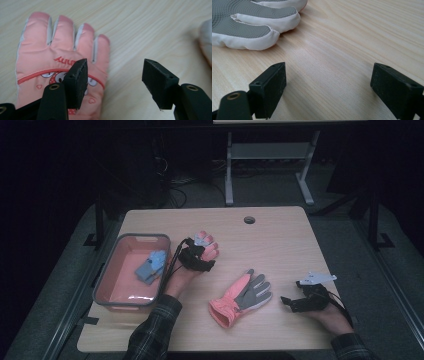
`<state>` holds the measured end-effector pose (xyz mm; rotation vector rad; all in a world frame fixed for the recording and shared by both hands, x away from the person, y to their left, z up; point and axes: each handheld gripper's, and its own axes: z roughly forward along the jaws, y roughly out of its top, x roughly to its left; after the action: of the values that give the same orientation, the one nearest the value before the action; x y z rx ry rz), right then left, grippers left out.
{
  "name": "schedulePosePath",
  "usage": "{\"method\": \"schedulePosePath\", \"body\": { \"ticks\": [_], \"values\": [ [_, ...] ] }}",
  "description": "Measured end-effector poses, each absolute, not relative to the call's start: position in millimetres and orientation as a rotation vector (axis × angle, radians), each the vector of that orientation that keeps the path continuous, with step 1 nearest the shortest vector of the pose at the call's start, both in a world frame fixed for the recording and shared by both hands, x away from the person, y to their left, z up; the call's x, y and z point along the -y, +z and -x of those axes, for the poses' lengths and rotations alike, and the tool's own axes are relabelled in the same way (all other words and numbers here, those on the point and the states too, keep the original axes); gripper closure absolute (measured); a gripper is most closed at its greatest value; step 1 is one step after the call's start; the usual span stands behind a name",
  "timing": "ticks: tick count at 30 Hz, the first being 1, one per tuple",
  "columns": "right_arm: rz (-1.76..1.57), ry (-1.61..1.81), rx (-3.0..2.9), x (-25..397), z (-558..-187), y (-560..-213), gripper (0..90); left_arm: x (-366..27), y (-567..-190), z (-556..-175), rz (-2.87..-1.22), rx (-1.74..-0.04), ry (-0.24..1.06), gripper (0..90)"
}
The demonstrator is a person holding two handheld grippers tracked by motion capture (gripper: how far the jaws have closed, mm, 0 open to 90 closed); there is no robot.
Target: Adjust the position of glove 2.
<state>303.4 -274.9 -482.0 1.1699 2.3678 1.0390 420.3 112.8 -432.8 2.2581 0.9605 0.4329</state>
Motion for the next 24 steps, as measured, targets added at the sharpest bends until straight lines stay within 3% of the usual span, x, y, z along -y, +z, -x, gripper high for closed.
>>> {"method": "schedulePosePath", "body": {
  "ticks": [5, 11, 18, 24],
  "values": [
    [-1.173, 1.046, -2.369, 275.4, -303.5, -481.9, 12.8, -116.0, -444.5, -432.4, -2.275, -1.027, 0.443, 41.6],
    [-1.172, 1.043, -2.368, 275.3, -303.4, -481.9, 13.0, -110.7, -449.8, -434.2, -2.354, -1.035, 0.514, 59.3],
    [-1.170, 1.046, -2.368, 275.5, -303.6, -482.0, 13.2, -111.0, -446.0, -438.5, -2.363, -1.073, 0.457, 82.8],
    [-1.171, 1.046, -2.366, 275.5, -303.5, -482.0, 13.5, -114.5, -435.4, -434.6, -2.319, -1.065, 0.387, 85.5]
  ]
}}
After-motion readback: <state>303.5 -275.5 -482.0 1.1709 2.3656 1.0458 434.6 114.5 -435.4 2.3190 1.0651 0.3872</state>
